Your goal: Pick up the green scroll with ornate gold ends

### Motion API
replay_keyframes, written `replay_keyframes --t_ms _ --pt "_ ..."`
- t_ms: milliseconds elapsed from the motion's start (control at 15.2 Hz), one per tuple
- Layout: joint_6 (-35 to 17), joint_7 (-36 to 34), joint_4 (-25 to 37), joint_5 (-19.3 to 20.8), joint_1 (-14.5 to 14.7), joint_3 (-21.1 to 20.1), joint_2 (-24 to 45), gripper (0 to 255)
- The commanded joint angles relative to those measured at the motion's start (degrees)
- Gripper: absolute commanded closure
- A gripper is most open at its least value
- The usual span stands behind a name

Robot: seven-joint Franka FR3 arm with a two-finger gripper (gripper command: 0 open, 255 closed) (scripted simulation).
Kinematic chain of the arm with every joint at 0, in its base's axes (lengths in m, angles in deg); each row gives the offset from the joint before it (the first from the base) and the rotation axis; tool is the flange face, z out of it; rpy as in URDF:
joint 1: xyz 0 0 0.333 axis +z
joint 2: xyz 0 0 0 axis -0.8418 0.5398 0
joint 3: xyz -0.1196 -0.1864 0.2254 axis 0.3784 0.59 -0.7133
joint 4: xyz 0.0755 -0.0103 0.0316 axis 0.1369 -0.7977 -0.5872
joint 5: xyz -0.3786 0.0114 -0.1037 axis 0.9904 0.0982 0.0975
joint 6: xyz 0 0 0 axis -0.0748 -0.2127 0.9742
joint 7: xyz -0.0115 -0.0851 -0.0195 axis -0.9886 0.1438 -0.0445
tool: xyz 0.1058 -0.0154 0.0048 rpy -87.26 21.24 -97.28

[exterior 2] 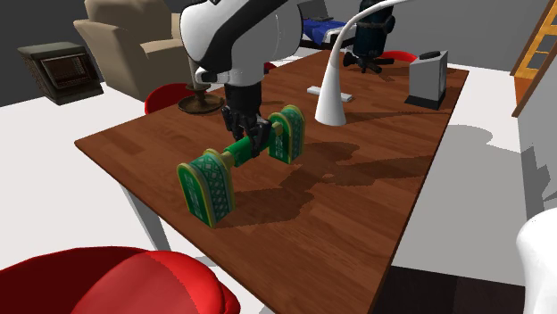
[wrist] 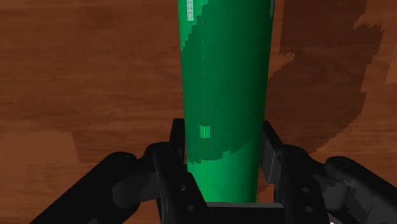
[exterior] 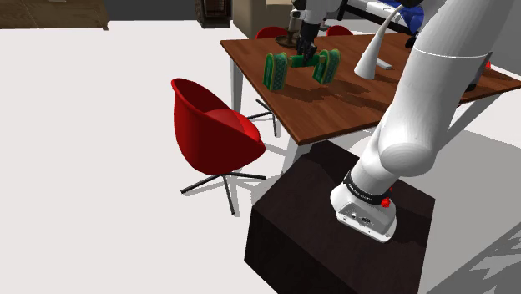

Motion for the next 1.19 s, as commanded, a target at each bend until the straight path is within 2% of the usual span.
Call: replay_keyframes --t_ms 0,1122 --pt "-0.1 0.0 -0.1 0.0 0.0 0.0 0.1 255" --pt "10.5 -2.7 8.0 3.8 1.0 0.8 -4.0 255"
